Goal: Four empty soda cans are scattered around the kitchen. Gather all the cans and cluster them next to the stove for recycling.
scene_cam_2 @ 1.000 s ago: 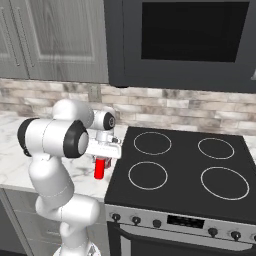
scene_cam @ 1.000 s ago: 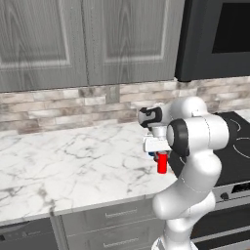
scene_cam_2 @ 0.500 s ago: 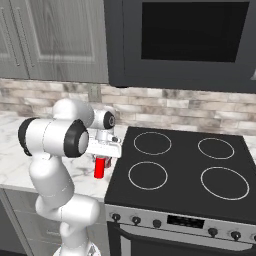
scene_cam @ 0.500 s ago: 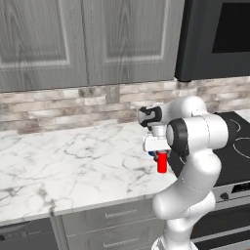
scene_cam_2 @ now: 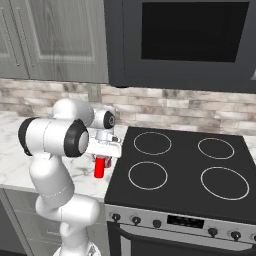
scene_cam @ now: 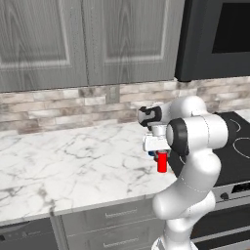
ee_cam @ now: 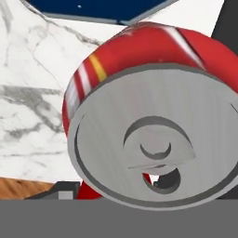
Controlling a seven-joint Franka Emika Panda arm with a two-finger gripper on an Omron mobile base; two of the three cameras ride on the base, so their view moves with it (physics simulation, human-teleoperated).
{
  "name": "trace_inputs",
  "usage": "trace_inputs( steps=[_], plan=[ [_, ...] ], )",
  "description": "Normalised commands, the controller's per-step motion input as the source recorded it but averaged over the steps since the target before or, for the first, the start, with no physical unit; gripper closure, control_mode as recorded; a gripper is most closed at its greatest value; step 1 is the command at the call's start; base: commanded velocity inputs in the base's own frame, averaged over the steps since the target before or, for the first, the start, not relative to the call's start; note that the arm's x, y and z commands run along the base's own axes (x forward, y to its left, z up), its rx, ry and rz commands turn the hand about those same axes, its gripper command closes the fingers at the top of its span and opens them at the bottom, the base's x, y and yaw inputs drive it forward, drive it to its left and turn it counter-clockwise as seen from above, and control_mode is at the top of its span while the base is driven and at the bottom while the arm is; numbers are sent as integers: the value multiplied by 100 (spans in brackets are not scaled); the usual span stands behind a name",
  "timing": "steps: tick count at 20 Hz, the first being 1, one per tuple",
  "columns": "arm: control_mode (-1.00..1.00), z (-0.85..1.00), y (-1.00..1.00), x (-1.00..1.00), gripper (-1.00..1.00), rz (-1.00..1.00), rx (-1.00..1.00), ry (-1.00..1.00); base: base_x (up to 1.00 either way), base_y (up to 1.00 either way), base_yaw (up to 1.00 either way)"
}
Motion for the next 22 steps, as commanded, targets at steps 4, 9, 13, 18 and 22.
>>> trace_inputs(
  steps=[4,9,13,18,22],
  plan=[
    [-100,-1,0,-5,-100,0,0,0,0,0,0],
    [-100,0,0,-13,-100,0,0,0,0,0,0],
    [-100,0,0,-27,-100,0,0,0,0,0,0],
    [-100,6,0,-13,-100,0,0,-1,0,0,0],
    [-100,21,0,-12,-100,0,0,-3,0,0,0]
  ],
)
